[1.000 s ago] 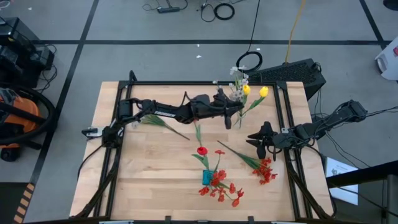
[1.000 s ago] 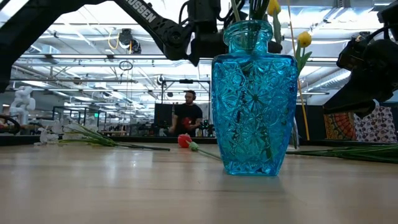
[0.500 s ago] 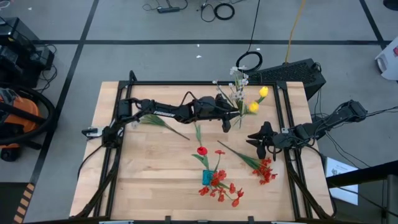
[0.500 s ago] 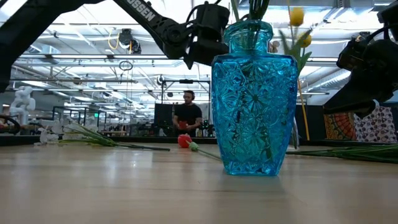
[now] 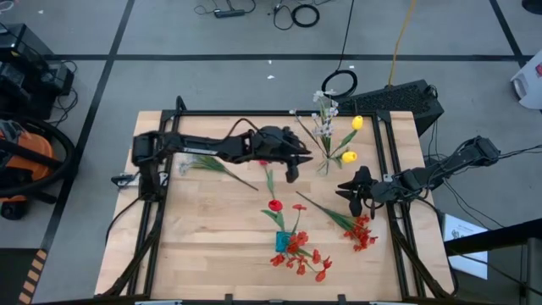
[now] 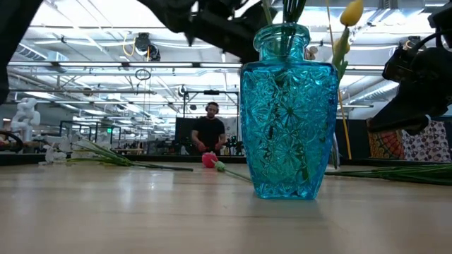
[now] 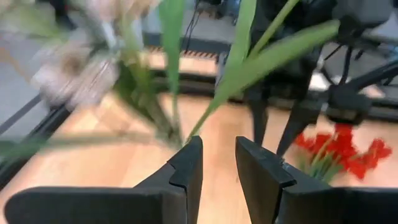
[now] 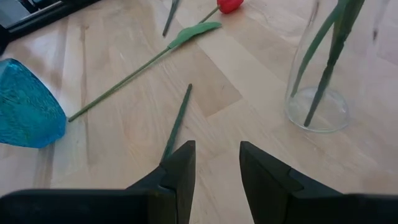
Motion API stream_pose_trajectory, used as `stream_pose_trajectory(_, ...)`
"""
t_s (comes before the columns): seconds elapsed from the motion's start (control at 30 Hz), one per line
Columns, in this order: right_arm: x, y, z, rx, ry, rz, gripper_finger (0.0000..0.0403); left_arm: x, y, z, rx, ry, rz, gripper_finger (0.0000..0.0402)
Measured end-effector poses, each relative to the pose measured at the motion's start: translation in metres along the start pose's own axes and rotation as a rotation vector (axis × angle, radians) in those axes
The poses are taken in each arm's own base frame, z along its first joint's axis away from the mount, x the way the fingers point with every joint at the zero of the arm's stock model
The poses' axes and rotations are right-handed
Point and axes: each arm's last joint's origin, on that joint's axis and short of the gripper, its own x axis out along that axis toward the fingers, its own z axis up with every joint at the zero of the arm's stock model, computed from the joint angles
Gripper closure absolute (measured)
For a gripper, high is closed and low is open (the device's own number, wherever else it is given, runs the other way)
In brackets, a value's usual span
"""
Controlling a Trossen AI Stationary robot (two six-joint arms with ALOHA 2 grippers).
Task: Sort flowers into vase by color
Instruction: Put the orange flowers into the blue vase
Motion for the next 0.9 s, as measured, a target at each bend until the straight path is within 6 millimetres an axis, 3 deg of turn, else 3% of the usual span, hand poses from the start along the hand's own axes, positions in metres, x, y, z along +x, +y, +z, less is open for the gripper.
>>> stream_pose_trajectory(0.3, 0.001, -0.002, -0.003, 0.053, 0.033, -0.030, 0.0287, -0.061, -0.005, -0.041, -0.080, 0.037, 0.068, 0.0299)
stream_pose_trajectory(0.67, 0.002, -0.002, -0.004, 0.128, 0.033, -0.030, 0.0287, -0.148, -0.042, -0.097, -0.159, 0.069, 0.078, 0.0299)
stream_pose_trajectory(0.9, 0.002, 0.002, 0.002, 0.223, -0.028, 0.003, 0.0287, -0.172, -0.056, -0.140, -0.205, 0.132, 0.080, 0.0299)
